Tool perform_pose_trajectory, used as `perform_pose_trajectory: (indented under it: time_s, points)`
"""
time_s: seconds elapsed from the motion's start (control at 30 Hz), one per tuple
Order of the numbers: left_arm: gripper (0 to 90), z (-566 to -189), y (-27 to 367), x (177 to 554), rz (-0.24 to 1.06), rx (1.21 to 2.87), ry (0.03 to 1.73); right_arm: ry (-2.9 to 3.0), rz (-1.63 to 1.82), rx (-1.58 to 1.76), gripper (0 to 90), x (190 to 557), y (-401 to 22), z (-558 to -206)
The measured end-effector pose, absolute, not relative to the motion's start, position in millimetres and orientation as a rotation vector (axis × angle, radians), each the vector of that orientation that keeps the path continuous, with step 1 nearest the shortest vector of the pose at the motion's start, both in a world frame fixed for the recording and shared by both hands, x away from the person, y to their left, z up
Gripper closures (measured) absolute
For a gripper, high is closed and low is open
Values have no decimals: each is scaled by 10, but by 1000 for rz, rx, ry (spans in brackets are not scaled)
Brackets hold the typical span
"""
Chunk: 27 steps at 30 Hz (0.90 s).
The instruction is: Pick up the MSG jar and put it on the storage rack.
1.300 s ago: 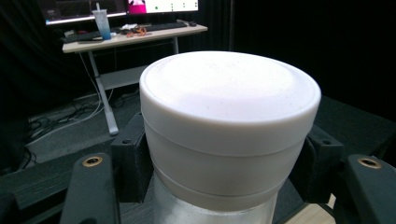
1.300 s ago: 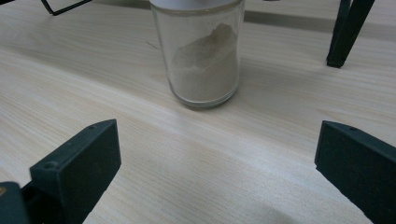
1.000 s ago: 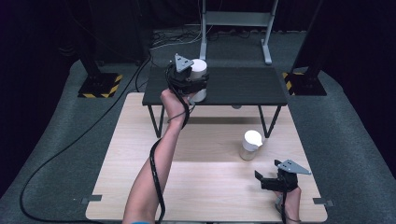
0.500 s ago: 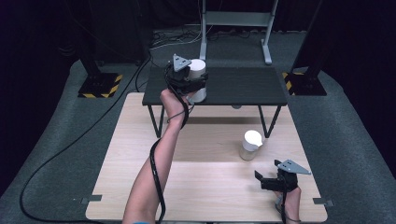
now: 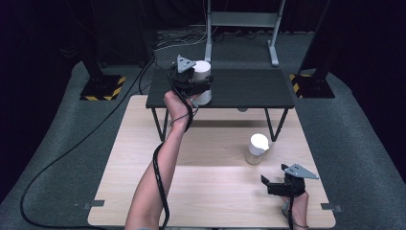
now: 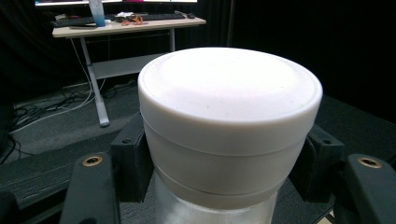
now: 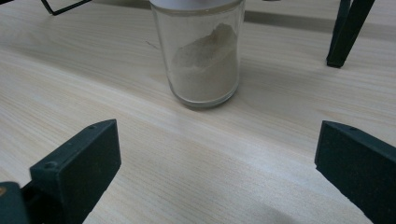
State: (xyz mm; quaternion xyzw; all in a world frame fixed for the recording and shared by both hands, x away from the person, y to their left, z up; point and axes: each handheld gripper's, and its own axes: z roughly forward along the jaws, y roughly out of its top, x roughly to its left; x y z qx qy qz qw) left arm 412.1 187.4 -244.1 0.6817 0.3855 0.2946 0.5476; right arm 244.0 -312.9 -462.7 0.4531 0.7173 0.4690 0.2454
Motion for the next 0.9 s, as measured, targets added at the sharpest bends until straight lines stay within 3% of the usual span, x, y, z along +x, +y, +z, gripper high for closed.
perform_pose_trajectory:
  time_s: [0.33, 0.4, 0.57, 0.9]
  points:
    - [323, -2374, 1893, 4147, 674, 1648, 916, 1959, 1274, 1237, 0, 2437, -3121, -4622]
    - [194, -2355, 1857, 4120, 697, 1655, 942, 1958, 1279, 1236, 0, 2438, -3128, -4627]
    - [13, -2303, 1882, 4080, 698, 1687, 960, 1960, 1277, 1237, 0, 2440, -3125, -4624]
    - [0, -2261, 2026, 3919, 666, 1819, 960, 1959, 1278, 1237, 0, 2441, -3127, -4625]
